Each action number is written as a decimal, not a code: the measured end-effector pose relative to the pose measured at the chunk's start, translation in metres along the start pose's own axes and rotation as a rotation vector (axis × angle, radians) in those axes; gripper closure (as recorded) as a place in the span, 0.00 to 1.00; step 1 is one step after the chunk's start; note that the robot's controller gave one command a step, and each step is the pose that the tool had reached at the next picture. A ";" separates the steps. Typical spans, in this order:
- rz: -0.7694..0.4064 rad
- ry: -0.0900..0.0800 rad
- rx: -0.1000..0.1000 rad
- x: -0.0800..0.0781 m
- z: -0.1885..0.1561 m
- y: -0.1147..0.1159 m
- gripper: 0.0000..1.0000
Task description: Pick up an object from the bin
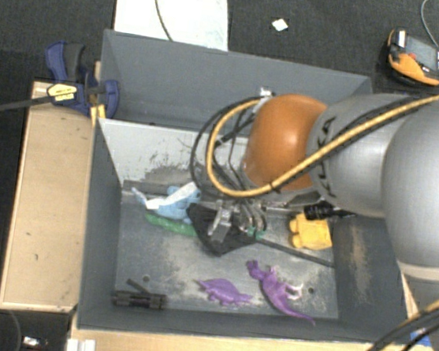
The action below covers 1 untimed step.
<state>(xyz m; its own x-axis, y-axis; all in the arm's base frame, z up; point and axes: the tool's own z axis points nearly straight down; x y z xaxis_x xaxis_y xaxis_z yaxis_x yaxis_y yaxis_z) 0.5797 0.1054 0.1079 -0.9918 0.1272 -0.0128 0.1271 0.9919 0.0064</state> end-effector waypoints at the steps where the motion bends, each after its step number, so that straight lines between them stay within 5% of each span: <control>1: 0.000 -0.005 -0.002 -0.001 -0.019 0.000 1.00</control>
Offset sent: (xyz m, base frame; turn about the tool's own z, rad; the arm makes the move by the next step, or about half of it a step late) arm 0.0015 -0.0001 0.0316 -0.0001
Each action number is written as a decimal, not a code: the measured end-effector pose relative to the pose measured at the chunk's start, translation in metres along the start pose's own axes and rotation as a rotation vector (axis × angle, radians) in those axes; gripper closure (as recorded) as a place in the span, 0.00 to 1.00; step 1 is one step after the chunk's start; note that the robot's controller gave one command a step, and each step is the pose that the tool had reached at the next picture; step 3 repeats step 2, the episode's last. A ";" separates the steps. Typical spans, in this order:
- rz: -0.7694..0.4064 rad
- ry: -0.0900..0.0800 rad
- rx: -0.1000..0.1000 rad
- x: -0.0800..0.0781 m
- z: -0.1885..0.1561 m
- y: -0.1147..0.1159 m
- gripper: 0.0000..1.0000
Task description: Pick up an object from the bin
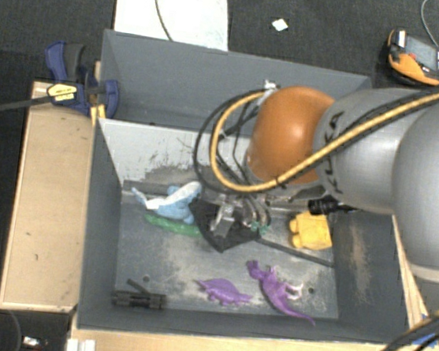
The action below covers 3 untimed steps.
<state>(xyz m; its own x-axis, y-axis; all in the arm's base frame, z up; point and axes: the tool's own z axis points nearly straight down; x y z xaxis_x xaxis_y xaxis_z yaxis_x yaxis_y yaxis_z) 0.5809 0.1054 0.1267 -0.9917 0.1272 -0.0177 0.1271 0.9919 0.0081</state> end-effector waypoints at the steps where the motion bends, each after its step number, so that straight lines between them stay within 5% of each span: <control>1: 0.000 -0.002 -0.001 0.000 -0.007 0.000 1.00; 3: 0.001 0.001 0.000 0.000 -0.026 0.000 1.00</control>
Offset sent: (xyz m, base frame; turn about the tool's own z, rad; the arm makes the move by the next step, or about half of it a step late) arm 0.0000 -0.0001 0.0476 0.0002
